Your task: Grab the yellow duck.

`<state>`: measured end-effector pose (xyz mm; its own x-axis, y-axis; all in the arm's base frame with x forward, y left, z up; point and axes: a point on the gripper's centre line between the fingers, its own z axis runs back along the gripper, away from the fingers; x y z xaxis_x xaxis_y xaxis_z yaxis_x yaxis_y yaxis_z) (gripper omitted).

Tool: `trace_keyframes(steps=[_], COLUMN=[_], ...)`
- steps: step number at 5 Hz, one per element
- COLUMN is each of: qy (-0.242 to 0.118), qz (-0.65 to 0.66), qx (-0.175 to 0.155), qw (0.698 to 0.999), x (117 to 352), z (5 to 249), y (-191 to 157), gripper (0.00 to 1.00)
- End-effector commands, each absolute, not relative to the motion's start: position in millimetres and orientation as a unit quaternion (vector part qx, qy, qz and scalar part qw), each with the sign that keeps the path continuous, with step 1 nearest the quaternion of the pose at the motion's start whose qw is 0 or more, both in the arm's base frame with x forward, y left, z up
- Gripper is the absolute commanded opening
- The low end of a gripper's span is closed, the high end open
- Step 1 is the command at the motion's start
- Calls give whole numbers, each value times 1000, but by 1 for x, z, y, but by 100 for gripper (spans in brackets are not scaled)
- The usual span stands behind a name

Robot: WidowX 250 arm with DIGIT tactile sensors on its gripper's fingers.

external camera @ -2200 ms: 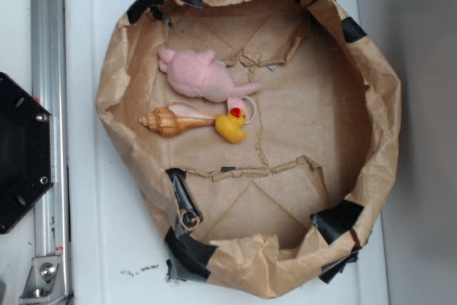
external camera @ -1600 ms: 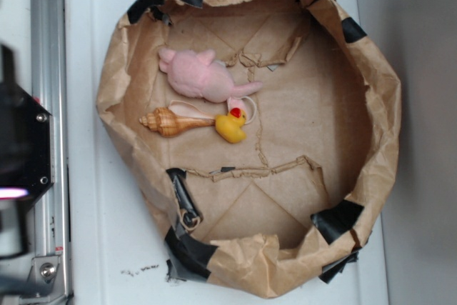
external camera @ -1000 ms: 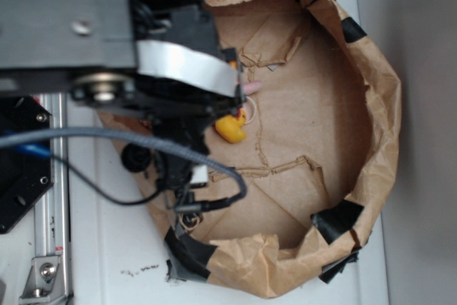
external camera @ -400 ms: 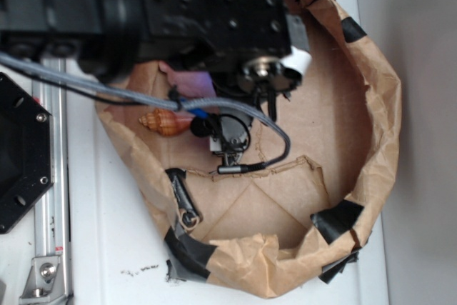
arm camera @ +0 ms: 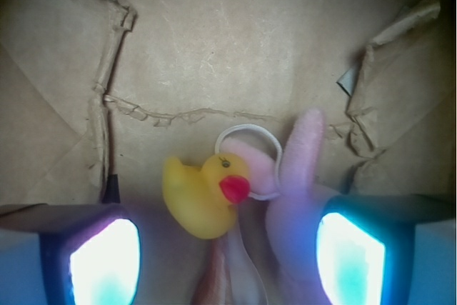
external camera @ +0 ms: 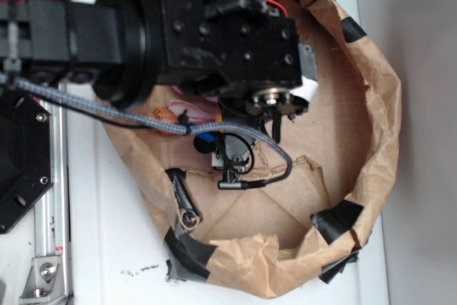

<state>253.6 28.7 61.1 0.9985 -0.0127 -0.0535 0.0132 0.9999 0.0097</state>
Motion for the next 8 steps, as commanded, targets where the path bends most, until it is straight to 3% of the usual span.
trace_keyframes(steps=[1,3,4,5,8], qy=[1,1,-68,-89,-44], qz=[-8,-8,-7,26,15], qx=[11,11,28,30,51], qw=[1000,1000,997,995,998], x=[263,263,264,262,260], z=[73,73,79,85,62], y=[32,32,41,57,58], gripper=[100,100,100,100,100])
